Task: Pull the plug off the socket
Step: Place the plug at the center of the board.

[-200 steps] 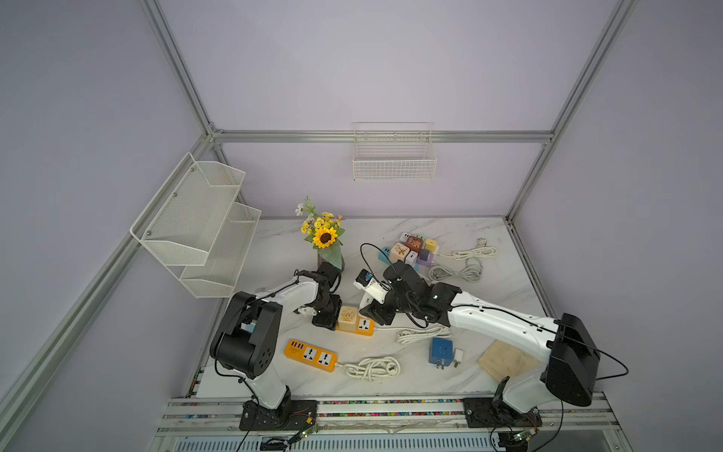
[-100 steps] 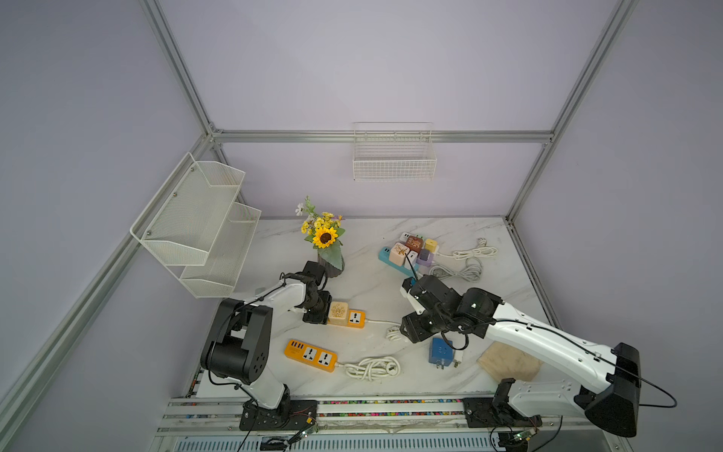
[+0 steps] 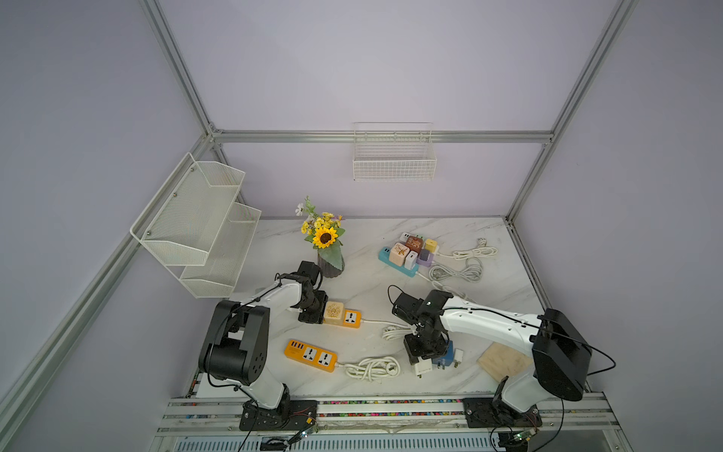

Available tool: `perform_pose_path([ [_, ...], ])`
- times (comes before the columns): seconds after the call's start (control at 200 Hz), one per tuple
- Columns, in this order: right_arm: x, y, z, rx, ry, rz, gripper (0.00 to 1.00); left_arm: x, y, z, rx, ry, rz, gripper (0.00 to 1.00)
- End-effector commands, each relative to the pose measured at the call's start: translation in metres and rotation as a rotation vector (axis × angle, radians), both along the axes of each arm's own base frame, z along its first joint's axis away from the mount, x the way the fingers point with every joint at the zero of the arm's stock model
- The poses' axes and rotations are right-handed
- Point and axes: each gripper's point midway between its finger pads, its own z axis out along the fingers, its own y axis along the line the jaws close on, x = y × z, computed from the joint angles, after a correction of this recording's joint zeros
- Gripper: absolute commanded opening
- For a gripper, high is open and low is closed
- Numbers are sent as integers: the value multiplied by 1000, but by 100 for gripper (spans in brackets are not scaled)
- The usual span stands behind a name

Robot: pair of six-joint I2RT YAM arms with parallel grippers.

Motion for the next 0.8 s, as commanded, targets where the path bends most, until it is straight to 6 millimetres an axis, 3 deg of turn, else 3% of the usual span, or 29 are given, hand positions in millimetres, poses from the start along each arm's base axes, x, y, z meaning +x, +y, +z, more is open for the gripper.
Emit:
perform_pose_path([
  [0.0, 6, -8, 6, -46, -8, -40, 25, -18, 29, -10, 141, 58, -19, 0],
  [0.475, 22, -27, -13, -144, -50, -82, 28, -16, 26, -7, 126, 54, -28, 0],
  [0.795, 27, -28, -23, -161, -59, -77, 50, -16, 25, -5, 124, 54, -26, 0],
])
